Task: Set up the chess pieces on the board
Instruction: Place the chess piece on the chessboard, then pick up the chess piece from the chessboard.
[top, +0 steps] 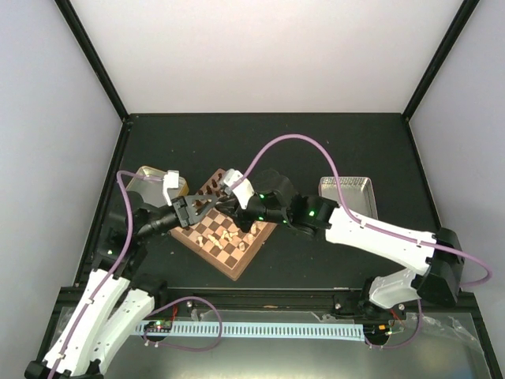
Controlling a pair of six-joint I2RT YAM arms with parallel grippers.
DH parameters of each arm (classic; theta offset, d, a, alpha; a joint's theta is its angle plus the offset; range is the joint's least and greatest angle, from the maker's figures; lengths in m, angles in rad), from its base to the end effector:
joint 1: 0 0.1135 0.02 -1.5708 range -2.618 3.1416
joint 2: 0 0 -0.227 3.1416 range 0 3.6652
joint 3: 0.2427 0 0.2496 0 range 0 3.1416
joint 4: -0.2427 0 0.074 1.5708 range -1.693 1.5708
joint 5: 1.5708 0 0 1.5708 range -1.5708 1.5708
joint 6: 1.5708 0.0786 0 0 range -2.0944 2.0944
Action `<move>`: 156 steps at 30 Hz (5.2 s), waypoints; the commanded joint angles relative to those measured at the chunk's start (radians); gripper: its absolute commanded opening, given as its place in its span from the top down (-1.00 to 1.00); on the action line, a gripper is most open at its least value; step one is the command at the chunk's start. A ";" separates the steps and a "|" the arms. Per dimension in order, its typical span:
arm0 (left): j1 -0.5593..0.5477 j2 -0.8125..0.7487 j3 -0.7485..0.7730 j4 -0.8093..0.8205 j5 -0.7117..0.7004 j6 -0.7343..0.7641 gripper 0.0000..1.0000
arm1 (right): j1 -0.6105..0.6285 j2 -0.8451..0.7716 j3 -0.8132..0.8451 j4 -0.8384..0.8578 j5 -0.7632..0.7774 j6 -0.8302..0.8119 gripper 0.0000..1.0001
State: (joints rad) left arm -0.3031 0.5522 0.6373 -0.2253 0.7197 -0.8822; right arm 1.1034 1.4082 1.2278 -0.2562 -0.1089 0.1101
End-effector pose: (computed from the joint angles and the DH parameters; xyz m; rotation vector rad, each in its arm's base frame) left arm 0.1705 -0.1076 0.2943 0.0505 1.9150 -1.4518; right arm 0.1592 0.3344 0.2887 -1.0730 1.8257 0.8633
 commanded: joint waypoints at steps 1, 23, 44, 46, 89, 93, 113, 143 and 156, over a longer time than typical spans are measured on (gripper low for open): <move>-0.001 0.024 0.100 -0.111 0.060 0.076 -0.10 | -0.005 -0.076 -0.057 0.083 0.015 -0.065 0.98; 0.005 0.145 0.187 -0.229 0.218 0.222 0.33 | -0.009 -0.123 -0.100 0.074 -0.096 -0.135 0.98; -0.022 0.165 0.155 -0.527 -0.281 0.429 0.95 | -0.031 -0.170 -0.246 0.041 0.241 0.194 -0.18; -0.061 0.175 0.140 -0.533 -0.358 0.421 0.96 | -0.040 -0.184 -0.276 0.035 0.297 0.261 -0.19; -0.798 0.558 -0.108 -0.183 -0.898 0.304 0.89 | -0.229 -0.224 -0.428 -0.063 0.411 0.749 -0.24; -0.800 0.572 -0.113 -0.183 -0.918 0.300 0.84 | -0.229 -0.221 -0.432 -0.060 0.405 0.750 -0.24; -0.761 0.351 -0.035 -0.234 -0.999 0.343 -0.27 | -0.231 -0.267 -0.416 -0.058 0.346 0.715 -0.25; -0.133 0.002 -0.018 -0.436 -0.762 0.311 0.06 | -0.036 0.365 0.190 -0.474 0.182 0.356 0.07; -0.120 -0.055 -0.029 -0.431 -0.761 0.307 0.07 | 0.023 0.606 0.386 -0.615 0.151 0.260 0.11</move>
State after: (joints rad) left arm -0.4313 0.5053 0.6125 -0.6540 -0.0547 -0.5793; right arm 1.1217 1.9842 1.5661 -0.8021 0.0425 0.4072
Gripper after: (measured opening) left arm 0.465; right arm 0.456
